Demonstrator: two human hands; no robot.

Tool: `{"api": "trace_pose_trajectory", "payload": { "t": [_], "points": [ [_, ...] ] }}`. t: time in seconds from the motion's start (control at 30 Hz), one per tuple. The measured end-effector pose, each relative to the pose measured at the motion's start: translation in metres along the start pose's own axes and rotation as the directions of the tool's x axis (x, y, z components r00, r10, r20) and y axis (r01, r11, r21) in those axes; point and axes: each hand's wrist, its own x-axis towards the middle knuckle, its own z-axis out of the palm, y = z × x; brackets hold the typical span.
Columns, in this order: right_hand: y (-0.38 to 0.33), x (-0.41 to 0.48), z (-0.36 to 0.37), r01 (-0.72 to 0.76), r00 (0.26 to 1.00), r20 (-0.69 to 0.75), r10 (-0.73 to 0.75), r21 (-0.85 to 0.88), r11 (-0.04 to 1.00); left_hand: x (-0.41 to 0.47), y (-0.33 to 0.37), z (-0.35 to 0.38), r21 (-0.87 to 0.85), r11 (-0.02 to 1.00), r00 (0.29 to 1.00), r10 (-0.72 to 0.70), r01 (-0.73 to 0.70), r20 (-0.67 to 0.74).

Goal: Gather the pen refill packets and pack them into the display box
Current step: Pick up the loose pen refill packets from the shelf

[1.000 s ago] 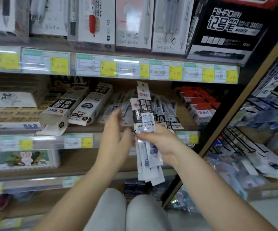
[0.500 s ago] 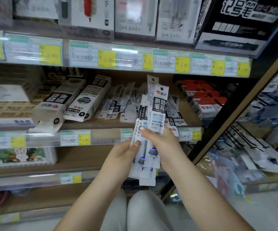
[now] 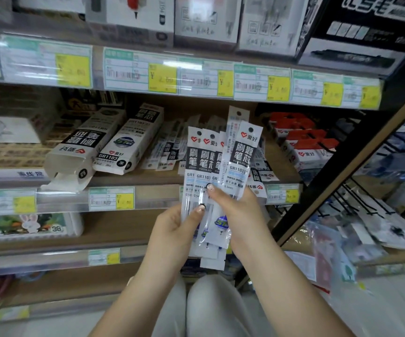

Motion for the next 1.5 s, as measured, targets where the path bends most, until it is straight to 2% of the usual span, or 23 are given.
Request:
{"api": "trace_pose_trajectory", "payload": {
  "t": [0.13, 0.43, 0.63, 0.87, 1.1, 1.2, 1.37, 1.5],
  "points": [
    [0.0002, 0.0002, 0.0002, -0.012, 1.000, 0.017, 0.011, 0.060, 0.998, -0.0034, 0.0002, 0.0012, 0.009, 1.000, 0.999, -0.017, 0.016, 0.049],
    [0.0046, 0.0012, -0.0003, -0.011, 0.999, -0.049, 0.018, 0.122, 0.993, -0.0040, -0.0019, -0.0038, 0.022, 1.000, 0.987, 0.012, -0.015, 0.162],
    [0.0057, 0.0019, -0.0006, 0.018, 0.997, -0.079, -0.019, -0.005, 1.000, -0.0039, -0.0020, -0.0034, -0.031, 0.999, 0.991, -0.033, 0.037, 0.130],
    [0.0006, 0.0027, -0.0011, 0.058, 0.994, -0.097, -0.058, -0.009, 0.998, -0.0030, 0.0000, 0.0020, -0.081, 0.992, 0.993, -0.089, 0.096, 0.082],
    [-0.0001, 0.0027, 0.0000, 0.087, 0.989, -0.122, -0.089, -0.019, 0.996, 0.0009, 0.0031, 0.0016, -0.029, 0.999, 0.999, -0.031, 0.031, -0.014],
    [0.0011, 0.0035, 0.0011, 0.053, 0.990, -0.130, -0.049, 0.027, 0.998, 0.0014, 0.0034, 0.0008, 0.020, 1.000, 0.999, 0.003, -0.002, -0.039],
    [0.0020, 0.0044, 0.0025, -0.062, 0.991, -0.099, 0.085, 0.218, 0.974, 0.0006, 0.0050, 0.0003, 0.018, 1.000, 0.997, 0.022, -0.020, -0.077],
    [0.0013, 0.0049, 0.0065, -0.055, 0.991, -0.104, 0.085, 0.263, 0.963, 0.0005, 0.0073, 0.0005, 0.021, 0.999, 0.999, 0.037, -0.037, -0.028]
  ]
}}
